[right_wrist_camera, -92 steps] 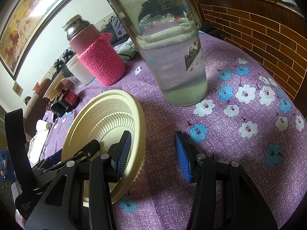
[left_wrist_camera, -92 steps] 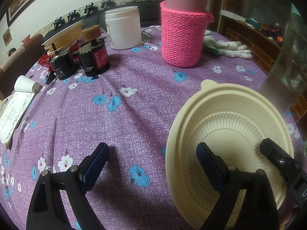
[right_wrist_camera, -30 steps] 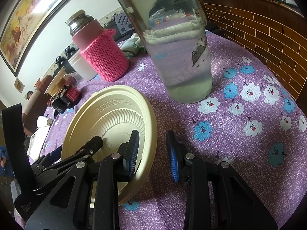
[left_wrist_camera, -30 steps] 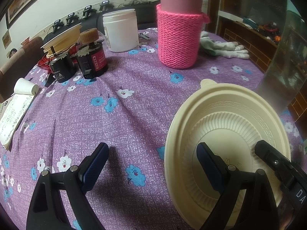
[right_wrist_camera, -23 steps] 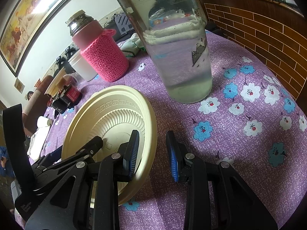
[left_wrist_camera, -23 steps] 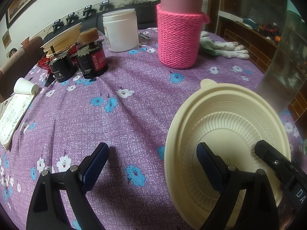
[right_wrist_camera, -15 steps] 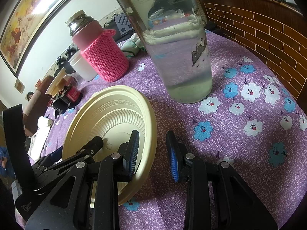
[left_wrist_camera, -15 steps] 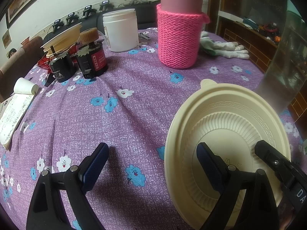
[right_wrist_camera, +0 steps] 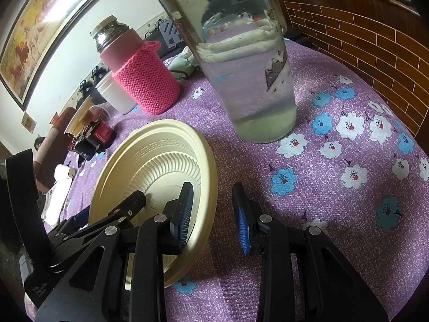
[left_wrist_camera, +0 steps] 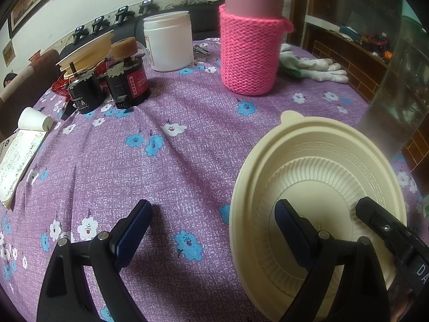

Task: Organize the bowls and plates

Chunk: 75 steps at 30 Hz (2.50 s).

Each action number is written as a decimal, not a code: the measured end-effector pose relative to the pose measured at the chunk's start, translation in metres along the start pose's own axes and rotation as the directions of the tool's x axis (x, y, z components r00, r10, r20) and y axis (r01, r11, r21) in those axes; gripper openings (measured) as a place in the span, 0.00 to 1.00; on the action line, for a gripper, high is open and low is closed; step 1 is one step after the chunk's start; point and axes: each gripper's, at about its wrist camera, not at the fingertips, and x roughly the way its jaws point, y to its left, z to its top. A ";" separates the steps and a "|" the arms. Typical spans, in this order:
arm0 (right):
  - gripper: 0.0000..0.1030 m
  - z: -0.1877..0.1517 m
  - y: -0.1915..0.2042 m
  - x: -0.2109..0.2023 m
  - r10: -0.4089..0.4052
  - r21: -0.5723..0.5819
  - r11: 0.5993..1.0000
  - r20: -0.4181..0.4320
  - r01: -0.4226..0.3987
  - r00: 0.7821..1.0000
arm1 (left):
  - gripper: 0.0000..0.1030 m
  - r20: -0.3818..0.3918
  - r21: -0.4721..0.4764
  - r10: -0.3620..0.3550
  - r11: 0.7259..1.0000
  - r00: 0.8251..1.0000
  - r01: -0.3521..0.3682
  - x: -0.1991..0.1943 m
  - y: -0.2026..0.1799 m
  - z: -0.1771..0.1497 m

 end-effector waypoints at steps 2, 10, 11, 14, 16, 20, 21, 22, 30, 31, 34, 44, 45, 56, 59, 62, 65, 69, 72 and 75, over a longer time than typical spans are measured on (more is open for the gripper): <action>0.27 0.000 0.000 0.000 -0.001 0.000 1.000 0.001 0.001 1.000 | 0.91 0.000 0.000 0.000 1.000 1.000 0.000 0.000 0.000 0.000; 0.27 0.000 -0.001 0.000 0.000 0.001 1.000 0.002 0.000 1.000 | 0.91 0.000 0.000 0.000 1.000 1.000 0.000 0.000 0.000 0.000; 0.27 0.000 -0.001 0.000 -0.001 0.001 1.000 0.003 0.001 1.000 | 0.91 0.000 -0.001 -0.001 1.000 1.000 0.001 0.000 0.000 0.000; 0.27 0.000 -0.001 0.000 -0.001 0.001 1.000 0.004 0.001 1.000 | 0.91 -0.001 -0.001 -0.001 1.000 1.000 0.001 0.000 0.000 0.000; 0.27 0.000 -0.001 0.000 -0.001 0.001 1.000 0.003 0.001 1.000 | 0.91 -0.001 -0.002 -0.002 1.000 1.000 0.002 0.000 0.000 0.000; 0.27 0.000 -0.001 0.000 -0.001 0.000 1.000 0.004 0.001 1.000 | 0.91 -0.001 -0.002 -0.002 1.000 1.000 0.002 0.000 0.000 0.000; 0.27 0.000 -0.001 0.000 -0.001 0.001 1.000 0.004 0.001 1.000 | 0.91 -0.001 -0.002 -0.002 1.000 1.000 0.002 0.000 0.000 0.000; 0.27 0.000 -0.001 0.000 -0.001 0.000 1.000 0.004 0.001 1.000 | 0.91 -0.001 -0.003 -0.003 1.000 1.000 0.003 0.000 0.000 0.000; 0.27 0.000 -0.001 -0.001 -0.003 -0.001 1.000 0.006 0.003 1.000 | 0.91 0.000 -0.002 -0.002 1.000 1.000 0.002 0.000 0.000 0.000; 0.27 0.000 0.000 -0.001 -0.003 -0.001 1.000 0.006 0.003 1.000 | 0.91 -0.001 -0.002 -0.003 1.000 1.000 0.003 0.000 0.000 0.000; 0.27 0.000 -0.001 -0.001 -0.002 0.000 1.000 0.005 0.002 1.000 | 0.91 -0.001 -0.002 -0.003 1.000 1.000 0.003 0.001 0.000 0.000; 0.27 -0.001 0.000 -0.001 -0.002 -0.001 1.000 0.006 0.002 1.000 | 0.92 -0.002 -0.008 -0.011 1.000 1.000 0.011 0.001 0.001 0.000; 0.27 -0.001 0.000 -0.001 -0.002 0.000 1.000 0.006 0.002 1.000 | 0.93 -0.002 -0.010 -0.012 1.000 1.000 0.012 0.002 0.002 0.000; 0.27 -0.001 0.000 -0.001 -0.002 -0.001 1.000 0.005 0.002 1.000 | 0.98 0.000 -0.021 -0.016 1.000 1.000 0.016 0.004 0.002 0.000; 0.27 -0.001 0.000 -0.001 -0.001 -0.001 1.000 0.004 0.001 1.000 | 0.98 0.000 -0.021 -0.016 1.000 1.000 0.016 0.004 0.002 0.000; 0.27 -0.001 0.000 -0.001 0.000 0.000 1.000 0.004 0.000 1.000 | 0.99 -0.001 -0.022 -0.016 1.000 1.000 0.016 0.004 0.002 0.000; 0.28 -0.001 0.000 -0.001 0.002 0.002 1.000 0.003 -0.002 1.000 | 0.99 -0.001 -0.024 -0.017 1.000 1.000 0.017 0.004 0.002 0.000; 0.28 -0.001 0.000 -0.001 0.005 0.004 1.000 0.003 -0.005 1.000 | 0.99 -0.001 -0.025 -0.018 1.000 1.000 0.018 0.004 0.002 -0.001; 0.28 -0.002 0.000 -0.001 0.003 0.005 1.000 0.004 -0.004 1.000 | 0.99 -0.001 -0.025 -0.017 1.000 1.000 0.017 0.004 0.002 -0.001; 0.28 -0.002 -0.001 -0.001 0.003 0.009 1.000 0.006 -0.003 1.000 | 0.99 -0.002 -0.025 -0.018 1.000 1.000 0.018 0.004 0.002 -0.001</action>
